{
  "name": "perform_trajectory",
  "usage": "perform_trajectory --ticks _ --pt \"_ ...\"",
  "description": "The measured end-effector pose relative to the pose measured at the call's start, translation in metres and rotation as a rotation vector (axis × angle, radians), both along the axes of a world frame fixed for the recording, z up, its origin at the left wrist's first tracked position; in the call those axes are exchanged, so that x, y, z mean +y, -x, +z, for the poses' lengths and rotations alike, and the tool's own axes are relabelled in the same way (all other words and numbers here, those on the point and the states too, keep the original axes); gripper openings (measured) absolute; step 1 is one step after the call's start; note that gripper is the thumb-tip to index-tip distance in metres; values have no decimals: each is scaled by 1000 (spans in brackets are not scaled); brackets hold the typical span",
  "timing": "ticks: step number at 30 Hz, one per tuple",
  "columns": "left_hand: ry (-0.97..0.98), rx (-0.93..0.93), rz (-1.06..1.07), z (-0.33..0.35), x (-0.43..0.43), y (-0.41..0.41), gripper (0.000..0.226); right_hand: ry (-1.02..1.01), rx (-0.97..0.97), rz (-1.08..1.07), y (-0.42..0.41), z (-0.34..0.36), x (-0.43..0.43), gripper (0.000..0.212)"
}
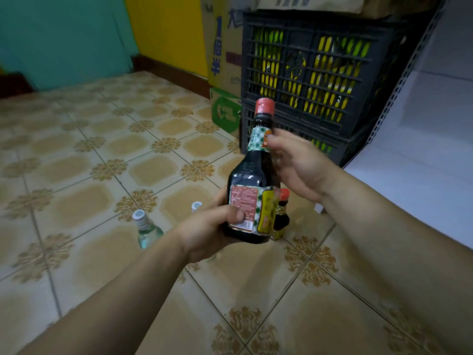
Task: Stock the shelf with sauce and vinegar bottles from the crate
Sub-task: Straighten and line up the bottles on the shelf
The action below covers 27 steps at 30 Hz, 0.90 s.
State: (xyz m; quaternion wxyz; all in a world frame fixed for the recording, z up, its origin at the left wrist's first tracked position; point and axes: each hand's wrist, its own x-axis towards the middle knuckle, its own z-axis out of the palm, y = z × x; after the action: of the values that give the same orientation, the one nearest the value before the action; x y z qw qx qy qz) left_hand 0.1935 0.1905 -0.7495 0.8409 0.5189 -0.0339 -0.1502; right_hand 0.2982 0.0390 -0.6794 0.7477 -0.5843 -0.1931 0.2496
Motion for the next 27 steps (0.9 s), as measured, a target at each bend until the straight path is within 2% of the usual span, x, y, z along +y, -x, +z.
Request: perform_trajectory --ticks 2,4,7,10,12,14,17,20,21,27 --pt "42 35 -36 9 6 5 79 -57 7 23 6 3 6 21" --pt "-11 27 -3 17 8 8 76 -91 -55 -46 11 8 13 21" --pt "-214 -82 162 34 6 8 81 -74 -143 -230 13 16 19 24" --pt "-526 -262 288 47 6 3 96 -46 -194 -454 11 22 18 28" --pt "-582 -321 296 52 2 1 97 -49 -202 -530 10 26 17 32" --pt "-519 -329 295 55 -2 1 92 -34 -233 -528 11 29 15 32" --pt "-339 -342 306 59 -5 3 88 15 -354 -316 13 36 4 38" --pt "-217 -329 326 64 -7 4 90 202 -477 -131 18 40 -5 80" --pt "-194 -318 309 66 -7 4 91 263 -504 -124 19 39 -4 87" --pt "-213 -269 199 76 -7 6 80 265 -431 -242 21 38 -7 82"
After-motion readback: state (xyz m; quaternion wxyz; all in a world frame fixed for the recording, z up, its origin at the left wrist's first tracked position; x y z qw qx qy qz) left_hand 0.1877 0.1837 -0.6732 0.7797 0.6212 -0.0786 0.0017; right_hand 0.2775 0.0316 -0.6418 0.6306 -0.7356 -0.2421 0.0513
